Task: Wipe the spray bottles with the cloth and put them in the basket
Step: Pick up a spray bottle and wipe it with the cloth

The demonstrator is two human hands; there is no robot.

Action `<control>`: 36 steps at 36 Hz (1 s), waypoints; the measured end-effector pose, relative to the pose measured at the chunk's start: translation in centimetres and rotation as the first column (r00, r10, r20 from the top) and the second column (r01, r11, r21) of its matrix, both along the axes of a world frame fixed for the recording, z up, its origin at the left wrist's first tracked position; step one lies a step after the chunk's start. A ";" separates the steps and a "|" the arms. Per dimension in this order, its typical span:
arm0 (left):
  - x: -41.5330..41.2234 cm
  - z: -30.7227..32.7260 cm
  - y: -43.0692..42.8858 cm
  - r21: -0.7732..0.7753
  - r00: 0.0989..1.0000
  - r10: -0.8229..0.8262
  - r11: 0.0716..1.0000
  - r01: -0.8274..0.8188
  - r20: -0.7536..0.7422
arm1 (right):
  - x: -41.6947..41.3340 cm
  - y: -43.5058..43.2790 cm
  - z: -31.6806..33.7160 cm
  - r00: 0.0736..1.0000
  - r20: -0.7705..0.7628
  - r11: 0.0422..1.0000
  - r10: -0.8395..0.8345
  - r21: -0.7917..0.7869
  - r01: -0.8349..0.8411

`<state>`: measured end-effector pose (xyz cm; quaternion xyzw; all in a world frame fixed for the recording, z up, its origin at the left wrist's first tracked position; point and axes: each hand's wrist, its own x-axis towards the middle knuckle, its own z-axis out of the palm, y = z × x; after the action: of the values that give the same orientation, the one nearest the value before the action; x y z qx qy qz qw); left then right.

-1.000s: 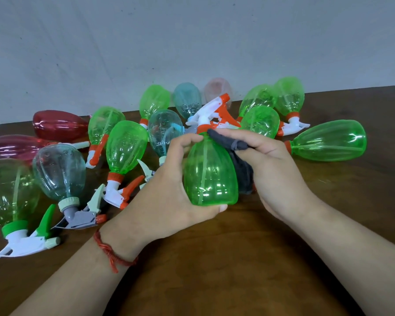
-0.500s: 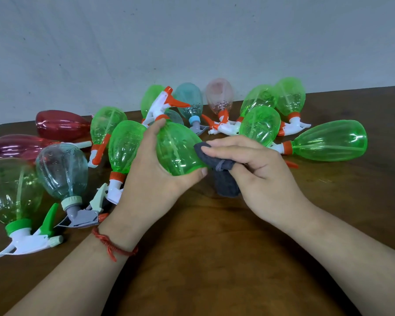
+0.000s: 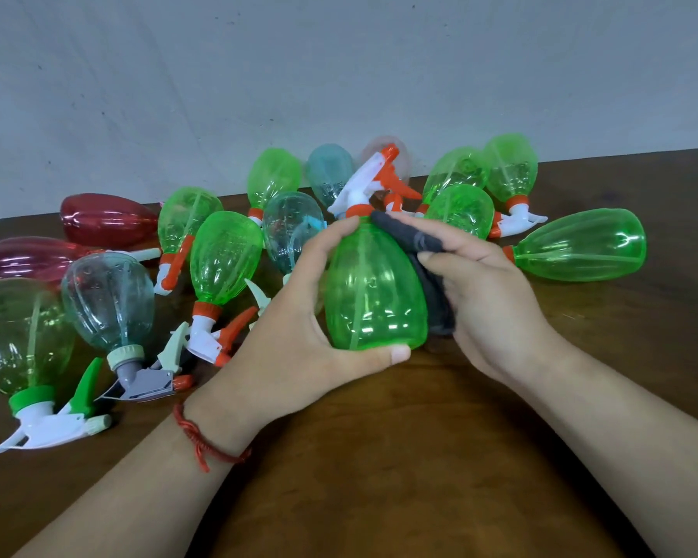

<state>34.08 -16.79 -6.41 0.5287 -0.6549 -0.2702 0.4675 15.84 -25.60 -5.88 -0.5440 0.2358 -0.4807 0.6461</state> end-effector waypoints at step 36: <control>1.0 0.3 -1.0 -0.022 0.944 0.330 0.944 -0.330 0.011 | 0.1 0.8 -1.1 0.941 -0.301 0.848 -0.157 -0.529 -0.028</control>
<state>35.08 -17.77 -6.15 0.6280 -0.5633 -0.1777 0.5067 15.91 -24.83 -7.03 -0.7645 0.2193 -0.4495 0.4067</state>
